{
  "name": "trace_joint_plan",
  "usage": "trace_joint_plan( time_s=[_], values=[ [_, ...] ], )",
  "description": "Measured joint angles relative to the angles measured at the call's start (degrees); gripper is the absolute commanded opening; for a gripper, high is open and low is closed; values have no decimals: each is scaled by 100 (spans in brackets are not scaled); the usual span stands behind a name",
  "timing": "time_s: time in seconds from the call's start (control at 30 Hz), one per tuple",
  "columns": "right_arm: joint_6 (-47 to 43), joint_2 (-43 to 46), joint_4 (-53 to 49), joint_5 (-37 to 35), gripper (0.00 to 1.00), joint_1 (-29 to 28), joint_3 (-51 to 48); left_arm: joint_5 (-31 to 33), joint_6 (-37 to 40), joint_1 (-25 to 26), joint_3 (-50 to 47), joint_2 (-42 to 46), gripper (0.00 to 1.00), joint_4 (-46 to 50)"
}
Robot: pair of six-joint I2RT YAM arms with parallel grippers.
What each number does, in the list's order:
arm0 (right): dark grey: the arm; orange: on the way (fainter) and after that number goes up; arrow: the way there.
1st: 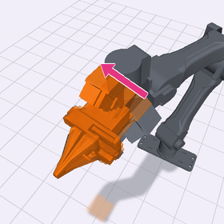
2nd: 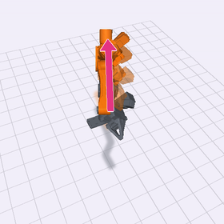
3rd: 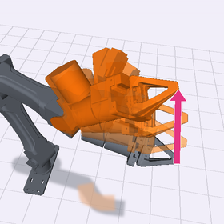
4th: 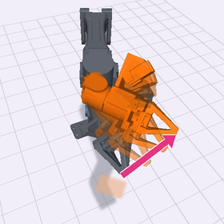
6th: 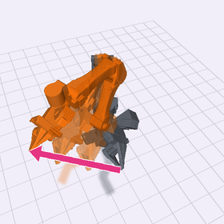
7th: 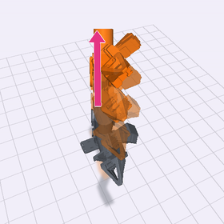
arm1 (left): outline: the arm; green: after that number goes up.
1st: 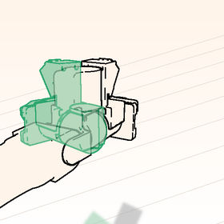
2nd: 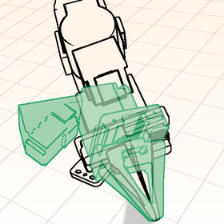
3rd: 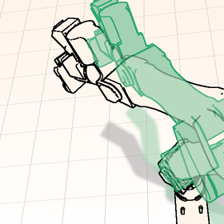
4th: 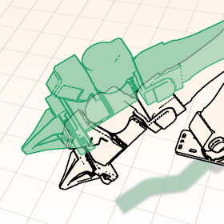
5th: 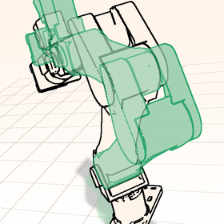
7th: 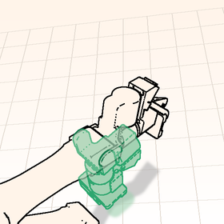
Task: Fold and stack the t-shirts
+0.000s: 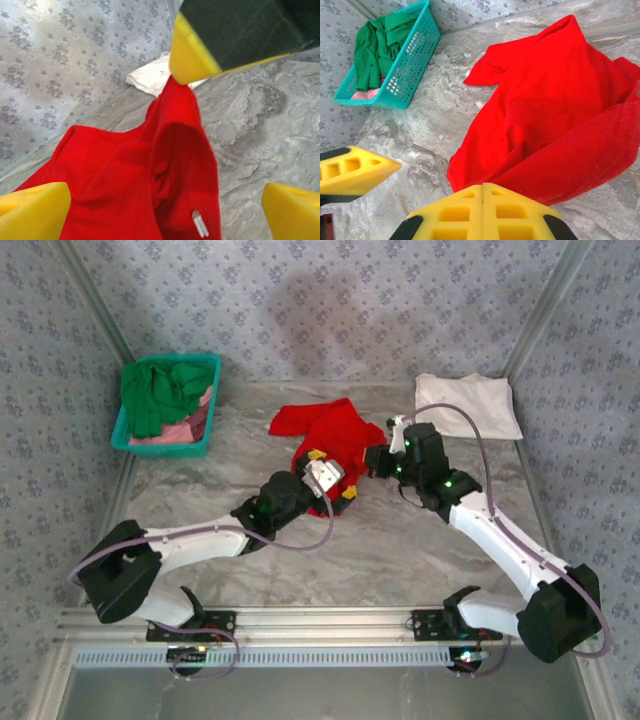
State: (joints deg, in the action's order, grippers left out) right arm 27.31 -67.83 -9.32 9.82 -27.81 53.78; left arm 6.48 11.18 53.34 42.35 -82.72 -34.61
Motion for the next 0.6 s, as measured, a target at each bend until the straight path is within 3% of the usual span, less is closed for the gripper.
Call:
trace_joint_plan(
  time_s=[0.17,0.2,0.23,0.27,0.3,0.33,0.37,0.43,0.47,0.53,0.6],
  values=[
    [81,-4,76,0,0,-90,0,-262,17,-111,549,-765,98,-356],
    [90,-4,94,0,0,-103,0,-299,17,-140,678,-922,93,-424],
    [101,-4,107,2,0,-114,0,-350,22,-168,813,-1064,85,-483],
    [103,-4,118,0,0,-125,0,-382,28,-199,911,-1169,70,-533],
    [105,-4,127,0,0,-129,0,-428,46,-229,1008,-1263,37,-584],
    [114,0,131,-2,0,-129,0,-457,37,-243,1064,-1316,13,-612],
    [125,11,131,-4,0,-127,0,-476,48,-258,1106,-1342,3,-619],
    [129,72,125,-37,0,-116,-2,-457,83,-273,1141,-1344,0,-621],
    [127,138,125,-66,6,-90,-4,-426,92,-286,1141,-1327,0,-614],
    [140,299,142,-79,31,-15,-28,-345,138,-317,1080,-1233,0,-568],
    [164,483,166,-85,42,153,-31,-299,140,-417,855,-946,0,-455]
  ],
)
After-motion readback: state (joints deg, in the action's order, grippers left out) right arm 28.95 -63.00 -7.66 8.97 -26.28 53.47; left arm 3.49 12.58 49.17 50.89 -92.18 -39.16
